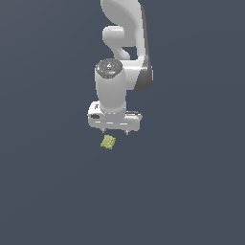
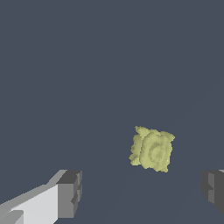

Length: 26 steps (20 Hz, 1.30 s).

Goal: Pick up the object and move it to a goal position.

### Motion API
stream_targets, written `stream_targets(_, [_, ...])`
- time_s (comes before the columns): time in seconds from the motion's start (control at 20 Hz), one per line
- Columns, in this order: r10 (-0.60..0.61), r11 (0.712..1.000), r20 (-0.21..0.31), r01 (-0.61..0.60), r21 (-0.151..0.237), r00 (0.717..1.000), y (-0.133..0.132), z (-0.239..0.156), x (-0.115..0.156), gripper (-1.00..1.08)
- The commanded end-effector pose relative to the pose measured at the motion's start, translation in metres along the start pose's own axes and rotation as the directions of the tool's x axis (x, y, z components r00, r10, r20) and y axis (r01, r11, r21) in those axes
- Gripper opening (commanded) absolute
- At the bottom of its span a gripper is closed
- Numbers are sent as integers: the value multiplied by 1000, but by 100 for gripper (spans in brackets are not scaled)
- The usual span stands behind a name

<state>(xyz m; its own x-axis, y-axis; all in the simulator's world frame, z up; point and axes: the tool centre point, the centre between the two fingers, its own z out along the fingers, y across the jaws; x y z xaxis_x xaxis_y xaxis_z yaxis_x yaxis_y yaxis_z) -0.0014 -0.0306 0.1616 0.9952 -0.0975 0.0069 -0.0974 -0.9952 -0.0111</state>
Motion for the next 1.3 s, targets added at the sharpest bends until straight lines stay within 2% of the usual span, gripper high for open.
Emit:
stream_targets(0.0, [48,999,2,-48,-2,999,11,17,-3,100])
stream_targets(0.25, [147,989,4,-147,-7,989,32,50,-9,100])
stream_targets(0.5, [199,980,4,-199,-12,980,44,67,-14,100])
stream_targets(0.9, [203,979,6,-203,-12,979,45,74,-15,100])
stream_targets(1.25, [206,979,5,-205,-12,979,46,106,-17,100])
